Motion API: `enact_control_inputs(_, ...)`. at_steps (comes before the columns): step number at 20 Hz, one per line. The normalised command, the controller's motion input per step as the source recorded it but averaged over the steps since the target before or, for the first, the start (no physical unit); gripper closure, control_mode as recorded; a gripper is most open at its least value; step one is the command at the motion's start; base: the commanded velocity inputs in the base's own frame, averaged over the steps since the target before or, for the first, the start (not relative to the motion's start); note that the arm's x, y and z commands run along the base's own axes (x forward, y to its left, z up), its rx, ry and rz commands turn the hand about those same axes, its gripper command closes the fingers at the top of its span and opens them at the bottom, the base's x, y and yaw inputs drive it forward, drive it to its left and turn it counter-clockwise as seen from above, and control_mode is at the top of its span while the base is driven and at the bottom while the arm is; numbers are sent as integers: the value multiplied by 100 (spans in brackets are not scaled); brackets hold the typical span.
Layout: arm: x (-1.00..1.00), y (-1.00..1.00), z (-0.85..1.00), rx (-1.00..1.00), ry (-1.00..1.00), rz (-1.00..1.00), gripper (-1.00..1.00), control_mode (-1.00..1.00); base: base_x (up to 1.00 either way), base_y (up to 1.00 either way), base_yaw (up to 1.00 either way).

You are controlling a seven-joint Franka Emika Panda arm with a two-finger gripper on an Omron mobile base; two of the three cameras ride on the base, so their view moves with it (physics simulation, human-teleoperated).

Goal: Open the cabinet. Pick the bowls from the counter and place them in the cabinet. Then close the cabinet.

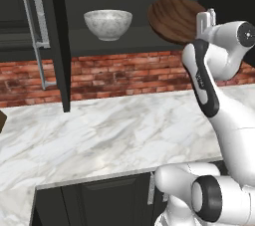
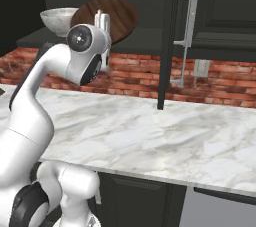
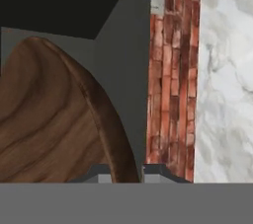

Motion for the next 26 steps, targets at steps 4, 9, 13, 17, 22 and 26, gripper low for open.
enact_control_inputs(4,89,-4,-6,0,10,1,100,-100,0,0,0)
enact_control_inputs(9,86,-8,-12,2,2,3,100,-100,0,0,0)
enact_control_inputs(13,78,-3,-21,1,0,3,100,-100,0,0,0)
enact_control_inputs(17,69,-13,-27,2,2,0,100,-100,0,0,0)
enact_control_inputs(22,46,-20,-21,1,0,0,100,-100,0,0,0)
enact_control_inputs(26,15,0,-8,0,0,0,-100,-100,0,0,0)
